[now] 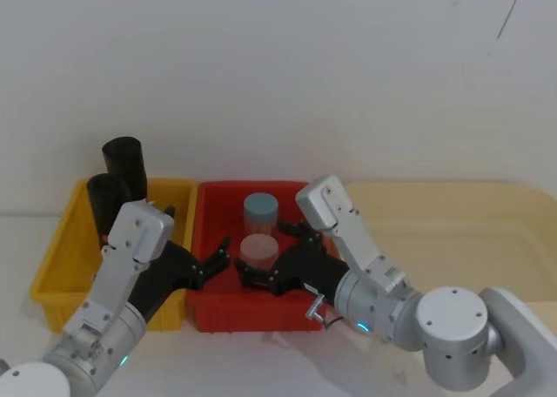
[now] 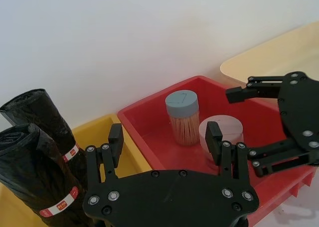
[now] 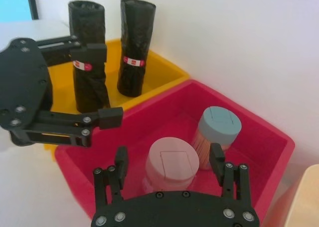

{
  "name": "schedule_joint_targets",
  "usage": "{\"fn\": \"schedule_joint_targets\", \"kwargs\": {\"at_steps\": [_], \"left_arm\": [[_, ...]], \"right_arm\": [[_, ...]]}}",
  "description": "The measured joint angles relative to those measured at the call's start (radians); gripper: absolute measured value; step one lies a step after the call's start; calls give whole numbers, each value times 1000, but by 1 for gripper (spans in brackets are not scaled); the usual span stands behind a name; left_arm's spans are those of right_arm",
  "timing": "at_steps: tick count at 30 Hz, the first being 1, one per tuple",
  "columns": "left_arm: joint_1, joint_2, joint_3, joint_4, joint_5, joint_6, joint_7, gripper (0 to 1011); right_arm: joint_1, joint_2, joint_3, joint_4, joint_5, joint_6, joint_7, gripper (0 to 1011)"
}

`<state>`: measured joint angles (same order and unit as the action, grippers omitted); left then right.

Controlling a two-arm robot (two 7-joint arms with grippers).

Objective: Pick up the garbage bag with the one hand and transfer it to the other hand.

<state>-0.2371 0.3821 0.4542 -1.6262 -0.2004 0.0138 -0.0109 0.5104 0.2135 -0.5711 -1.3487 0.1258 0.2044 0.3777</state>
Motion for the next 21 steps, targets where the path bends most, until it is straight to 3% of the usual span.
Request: {"fn": "schedule_joint_targets", "kwargs": {"at_steps": [18, 21], "left_arm": [[0, 0, 0, 0, 0, 0, 0, 1001], [0, 0, 0, 0, 0, 0, 0, 1001]], "right_arm": [[44, -27, -18, 69, -52, 29, -9, 997], [48, -29, -19, 75, -56, 33, -10, 944]]}}
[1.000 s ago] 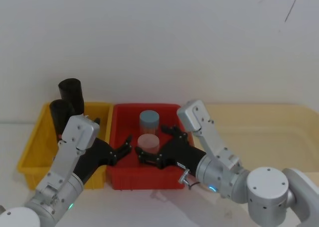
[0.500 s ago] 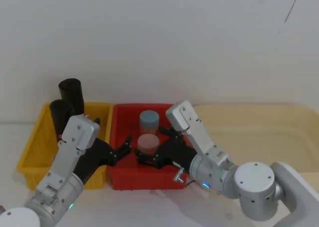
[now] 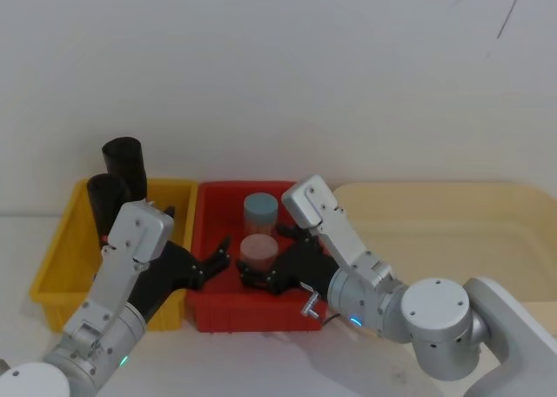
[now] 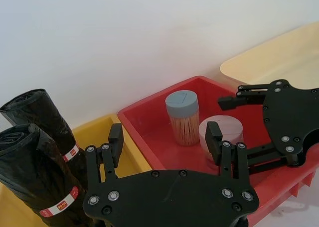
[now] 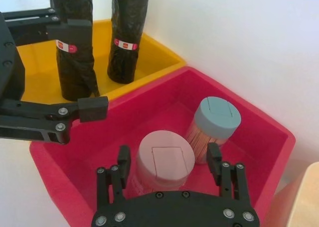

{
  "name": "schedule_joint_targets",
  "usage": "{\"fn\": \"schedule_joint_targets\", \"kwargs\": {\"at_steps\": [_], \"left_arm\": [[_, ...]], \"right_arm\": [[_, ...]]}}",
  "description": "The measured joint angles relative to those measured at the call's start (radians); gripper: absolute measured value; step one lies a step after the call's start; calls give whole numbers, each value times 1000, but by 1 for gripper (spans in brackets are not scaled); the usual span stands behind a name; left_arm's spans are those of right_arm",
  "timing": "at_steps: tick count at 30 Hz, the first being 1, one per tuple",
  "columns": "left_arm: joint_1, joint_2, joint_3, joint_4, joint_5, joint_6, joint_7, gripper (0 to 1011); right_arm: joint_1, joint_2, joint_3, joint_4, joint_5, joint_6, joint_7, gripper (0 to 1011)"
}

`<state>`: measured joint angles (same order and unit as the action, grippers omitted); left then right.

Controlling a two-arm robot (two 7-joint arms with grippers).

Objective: Pick up the garbage bag with the one hand and transfer it to the other hand.

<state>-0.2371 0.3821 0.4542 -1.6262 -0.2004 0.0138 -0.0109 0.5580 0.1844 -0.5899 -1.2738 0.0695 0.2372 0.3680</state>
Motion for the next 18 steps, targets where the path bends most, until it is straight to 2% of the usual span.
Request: {"fn": "schedule_joint_targets", "kwargs": {"at_steps": [3, 6, 9, 11, 18], "left_arm": [[0, 0, 0, 0, 0, 0, 0, 1001], [0, 0, 0, 0, 0, 0, 0, 1001], [0, 0, 0, 0, 0, 0, 0, 1001], [0, 0, 0, 0, 0, 0, 0, 1001], [0, 0, 0, 0, 0, 0, 0, 1001]], "right_arm": [[2, -1, -1, 3, -3, 2, 0, 907], [5, -3, -2, 7, -6, 5, -1, 789], [6, -4, -2, 10, -8, 6, -1, 718], [7, -4, -2, 10, -9, 7, -1, 690], [9, -5, -3, 14, -11, 8, -1, 690]]}}
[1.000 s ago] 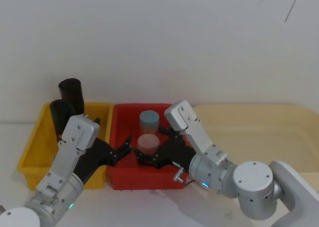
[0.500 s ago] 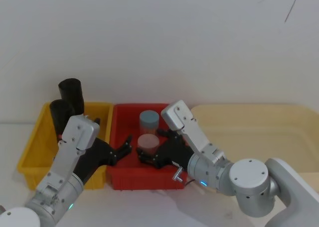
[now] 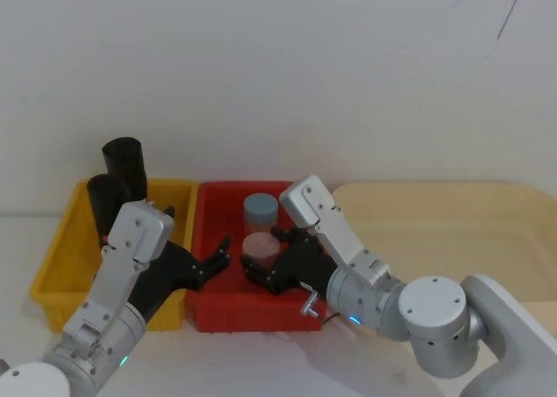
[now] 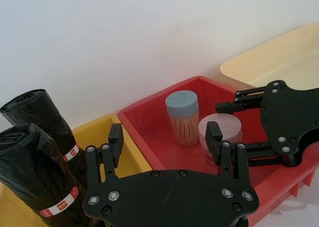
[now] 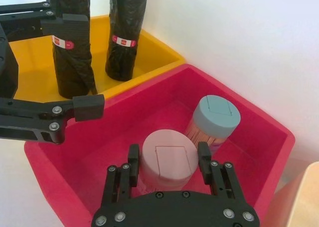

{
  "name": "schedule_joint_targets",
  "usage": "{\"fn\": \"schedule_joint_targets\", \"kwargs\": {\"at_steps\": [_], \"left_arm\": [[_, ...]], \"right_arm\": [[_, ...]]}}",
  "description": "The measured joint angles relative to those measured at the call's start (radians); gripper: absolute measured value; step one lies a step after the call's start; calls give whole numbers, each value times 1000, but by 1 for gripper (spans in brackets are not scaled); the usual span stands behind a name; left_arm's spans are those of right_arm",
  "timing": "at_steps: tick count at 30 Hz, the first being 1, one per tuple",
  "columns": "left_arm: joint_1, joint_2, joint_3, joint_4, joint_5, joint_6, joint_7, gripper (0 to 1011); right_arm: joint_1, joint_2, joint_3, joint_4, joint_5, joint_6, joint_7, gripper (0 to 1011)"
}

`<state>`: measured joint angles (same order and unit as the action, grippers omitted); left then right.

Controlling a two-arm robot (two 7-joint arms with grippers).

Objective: Pick up the garbage bag with the one hand and transfer it to the other hand.

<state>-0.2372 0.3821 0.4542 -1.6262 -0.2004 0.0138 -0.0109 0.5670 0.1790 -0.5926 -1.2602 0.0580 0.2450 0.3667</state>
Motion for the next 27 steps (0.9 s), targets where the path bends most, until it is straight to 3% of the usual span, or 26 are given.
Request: {"fn": "schedule_joint_targets", "kwargs": {"at_steps": [8, 14, 27], "left_arm": [[0, 0, 0, 0, 0, 0, 0, 1001], [0, 0, 0, 0, 0, 0, 0, 1001], [0, 0, 0, 0, 0, 0, 0, 1001]], "right_arm": [[-2, -1, 5, -1, -1, -3, 0, 690], [-17, 0, 30, -26, 6, -27, -12, 690], [-78, 36, 144, -178, 59, -46, -52, 690]]}}
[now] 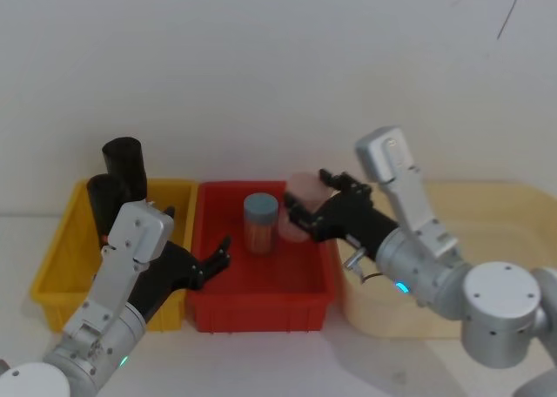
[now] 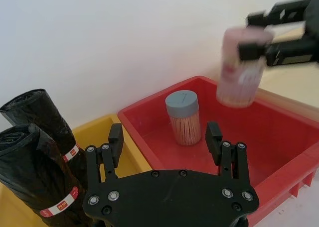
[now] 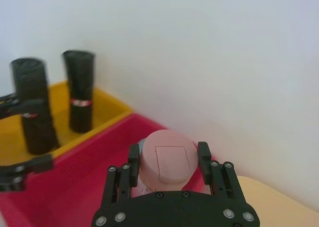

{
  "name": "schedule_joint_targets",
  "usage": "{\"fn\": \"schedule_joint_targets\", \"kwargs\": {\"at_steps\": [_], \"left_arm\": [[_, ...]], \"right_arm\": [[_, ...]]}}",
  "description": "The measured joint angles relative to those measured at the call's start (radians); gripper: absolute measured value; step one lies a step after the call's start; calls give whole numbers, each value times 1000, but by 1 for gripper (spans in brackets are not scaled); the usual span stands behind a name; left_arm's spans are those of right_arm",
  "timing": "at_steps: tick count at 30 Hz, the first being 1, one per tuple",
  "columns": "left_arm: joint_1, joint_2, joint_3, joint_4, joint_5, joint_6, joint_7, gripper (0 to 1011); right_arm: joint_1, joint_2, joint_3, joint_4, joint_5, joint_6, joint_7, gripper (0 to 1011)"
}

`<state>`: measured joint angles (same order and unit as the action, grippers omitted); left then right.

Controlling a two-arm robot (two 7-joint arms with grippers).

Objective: Pick up the garbage bag with the one hand and transfer it to the other hand.

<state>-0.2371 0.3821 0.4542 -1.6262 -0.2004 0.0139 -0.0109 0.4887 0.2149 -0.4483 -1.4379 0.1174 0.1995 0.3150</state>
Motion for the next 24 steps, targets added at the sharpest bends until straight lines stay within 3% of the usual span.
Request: {"fn": "schedule_joint_targets", "kwargs": {"at_steps": [12, 21, 24], "left_arm": [[0, 0, 0, 0, 0, 0, 0, 1001], [0, 0, 0, 0, 0, 0, 0, 1001], [0, 0, 0, 0, 0, 0, 0, 1001]], "right_arm": [[-99, 67, 123, -137, 27, 52, -51, 690], [-163, 97, 172, -174, 26, 94, -81, 690], [-176, 106, 180, -178, 22, 103, -85, 763]]}}
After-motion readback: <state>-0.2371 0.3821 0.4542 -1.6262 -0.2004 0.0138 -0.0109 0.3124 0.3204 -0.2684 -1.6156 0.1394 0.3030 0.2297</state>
